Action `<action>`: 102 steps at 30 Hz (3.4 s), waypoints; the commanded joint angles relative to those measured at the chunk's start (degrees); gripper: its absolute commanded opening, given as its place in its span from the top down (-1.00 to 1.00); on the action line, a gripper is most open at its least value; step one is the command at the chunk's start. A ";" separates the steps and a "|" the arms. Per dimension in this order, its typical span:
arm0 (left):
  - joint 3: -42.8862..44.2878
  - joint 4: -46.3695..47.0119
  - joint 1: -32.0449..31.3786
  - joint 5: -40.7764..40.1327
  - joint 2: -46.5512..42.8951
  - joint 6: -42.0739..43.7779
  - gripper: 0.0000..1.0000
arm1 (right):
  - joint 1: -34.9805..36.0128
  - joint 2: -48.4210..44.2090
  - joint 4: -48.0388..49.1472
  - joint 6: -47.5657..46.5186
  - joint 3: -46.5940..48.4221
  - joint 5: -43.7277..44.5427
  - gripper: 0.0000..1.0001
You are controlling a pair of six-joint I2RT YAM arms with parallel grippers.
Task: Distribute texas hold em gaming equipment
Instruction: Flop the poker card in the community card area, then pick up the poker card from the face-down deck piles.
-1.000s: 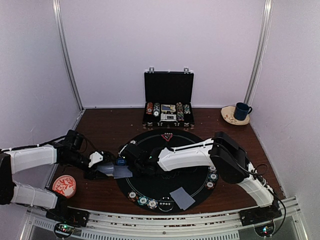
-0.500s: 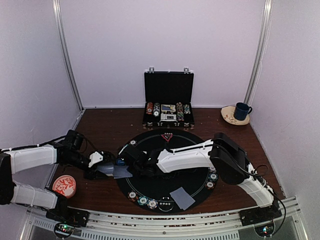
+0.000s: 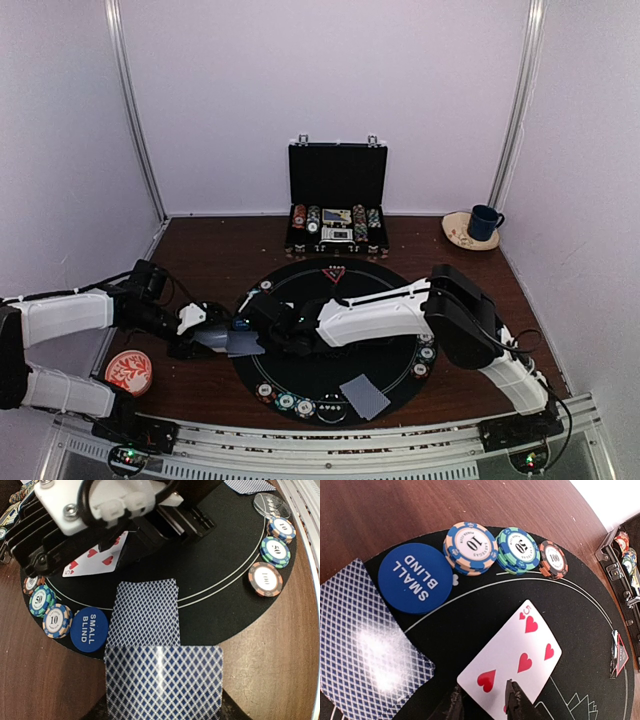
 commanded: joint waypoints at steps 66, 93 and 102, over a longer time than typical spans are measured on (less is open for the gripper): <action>0.10 -1.34 0.20 3.39 -3.91 1.96 0.78 | -3.73 -1.42 37.07 50.63 -7.17 -46.68 -0.66; 0.37 -1.38 0.19 3.38 -3.33 2.07 0.78 | -5.58 -4.33 26.92 46.48 -10.23 -38.38 -0.10; 0.40 -1.23 0.20 3.27 -2.86 1.96 0.78 | -5.87 -5.54 29.09 46.54 -11.49 -41.28 0.20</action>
